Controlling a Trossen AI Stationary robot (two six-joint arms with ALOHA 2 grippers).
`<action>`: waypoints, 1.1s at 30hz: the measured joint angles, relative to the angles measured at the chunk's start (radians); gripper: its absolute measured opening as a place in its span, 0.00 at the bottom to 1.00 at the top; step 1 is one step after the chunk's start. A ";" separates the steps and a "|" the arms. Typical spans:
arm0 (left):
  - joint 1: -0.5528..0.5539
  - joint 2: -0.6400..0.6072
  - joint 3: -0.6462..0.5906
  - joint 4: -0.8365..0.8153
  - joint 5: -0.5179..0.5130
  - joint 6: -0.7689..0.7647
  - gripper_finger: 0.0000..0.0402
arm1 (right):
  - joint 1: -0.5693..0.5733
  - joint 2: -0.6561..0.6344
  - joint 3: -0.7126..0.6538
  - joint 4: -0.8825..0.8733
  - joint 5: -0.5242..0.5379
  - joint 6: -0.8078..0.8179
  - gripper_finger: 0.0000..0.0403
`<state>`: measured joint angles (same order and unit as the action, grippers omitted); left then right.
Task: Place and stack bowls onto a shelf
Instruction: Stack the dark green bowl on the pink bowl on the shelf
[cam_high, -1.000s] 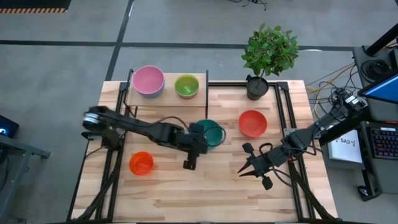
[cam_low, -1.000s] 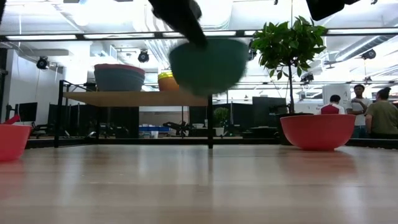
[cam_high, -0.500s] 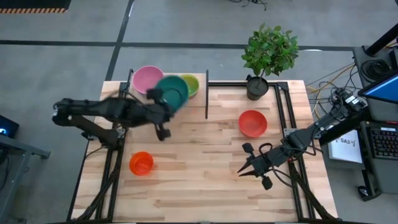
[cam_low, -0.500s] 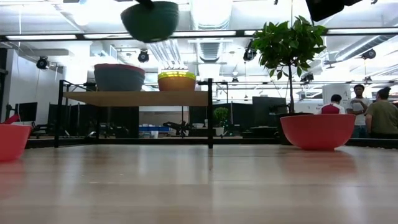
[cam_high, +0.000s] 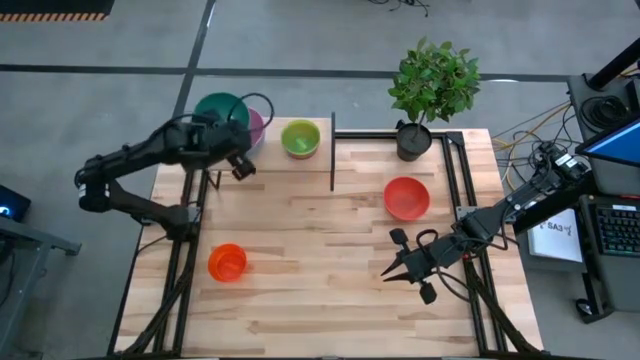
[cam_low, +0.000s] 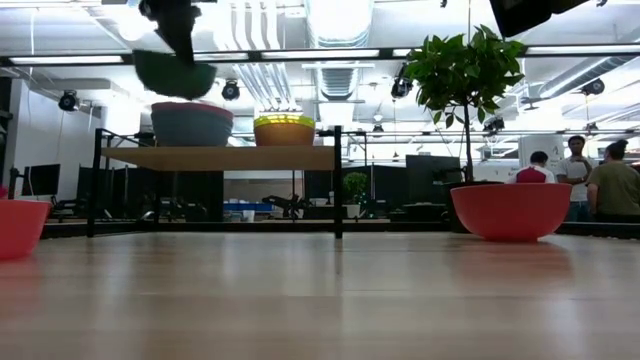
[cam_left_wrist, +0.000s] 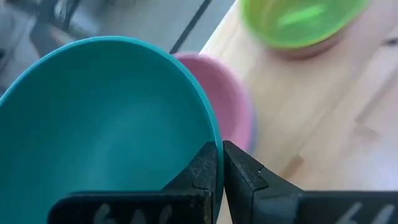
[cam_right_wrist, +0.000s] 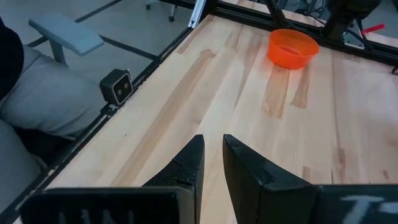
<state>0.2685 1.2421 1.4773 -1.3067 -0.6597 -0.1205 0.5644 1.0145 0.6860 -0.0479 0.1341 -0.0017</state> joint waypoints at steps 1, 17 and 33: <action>0.022 0.008 0.000 -0.004 0.014 0.000 0.00 | 0.000 0.000 -0.002 0.000 0.000 0.000 0.12; 0.079 0.044 0.000 0.068 0.077 0.060 0.09 | 0.000 0.000 -0.016 -0.001 0.026 0.001 0.12; 0.077 0.019 0.000 0.149 0.166 0.087 0.29 | 0.000 0.000 -0.017 0.000 0.026 0.001 0.12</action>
<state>0.3458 1.2613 1.4773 -1.1578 -0.4942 -0.0334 0.5640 1.0145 0.6693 -0.0479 0.1604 -0.0006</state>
